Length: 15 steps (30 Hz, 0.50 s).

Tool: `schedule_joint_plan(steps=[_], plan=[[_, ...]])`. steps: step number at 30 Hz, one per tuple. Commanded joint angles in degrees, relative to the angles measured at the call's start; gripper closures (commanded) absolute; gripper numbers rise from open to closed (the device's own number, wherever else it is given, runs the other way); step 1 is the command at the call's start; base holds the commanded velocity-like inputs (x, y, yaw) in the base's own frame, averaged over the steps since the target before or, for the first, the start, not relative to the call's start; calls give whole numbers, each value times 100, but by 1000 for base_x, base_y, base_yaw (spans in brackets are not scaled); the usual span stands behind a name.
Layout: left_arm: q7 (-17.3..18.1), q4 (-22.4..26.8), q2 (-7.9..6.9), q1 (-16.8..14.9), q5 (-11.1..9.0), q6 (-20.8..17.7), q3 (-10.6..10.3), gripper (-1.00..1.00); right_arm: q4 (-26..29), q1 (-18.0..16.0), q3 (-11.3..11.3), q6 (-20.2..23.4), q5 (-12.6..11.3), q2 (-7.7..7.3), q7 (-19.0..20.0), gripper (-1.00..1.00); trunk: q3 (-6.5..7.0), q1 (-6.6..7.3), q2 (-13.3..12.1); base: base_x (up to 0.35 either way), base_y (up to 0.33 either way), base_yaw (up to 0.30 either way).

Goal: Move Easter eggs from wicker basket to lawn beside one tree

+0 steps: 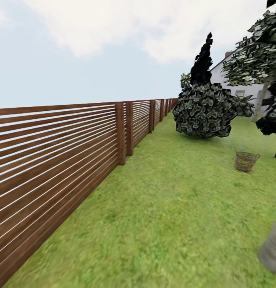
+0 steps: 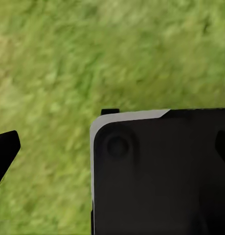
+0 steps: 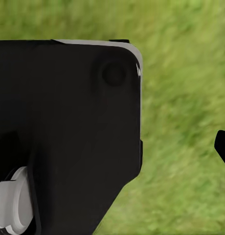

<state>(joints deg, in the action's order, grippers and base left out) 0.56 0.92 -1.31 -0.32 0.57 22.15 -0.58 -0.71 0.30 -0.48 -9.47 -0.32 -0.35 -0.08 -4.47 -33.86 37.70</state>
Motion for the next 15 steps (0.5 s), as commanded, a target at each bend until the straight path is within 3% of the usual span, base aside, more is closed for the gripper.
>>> schedule_joint_plan(steps=[1,15], plan=[[6,-4,-1,-3,5,18,-4,-100,-8,-4,-4,-29,-3,0,-1,-100,-8,-5,6,302,157,-77],[6,-4,-1,-3,5,18,-4,-100,-8,-4,-4,-29,-3,0,-1,-100,-8,-5,6,305,146,-20]])
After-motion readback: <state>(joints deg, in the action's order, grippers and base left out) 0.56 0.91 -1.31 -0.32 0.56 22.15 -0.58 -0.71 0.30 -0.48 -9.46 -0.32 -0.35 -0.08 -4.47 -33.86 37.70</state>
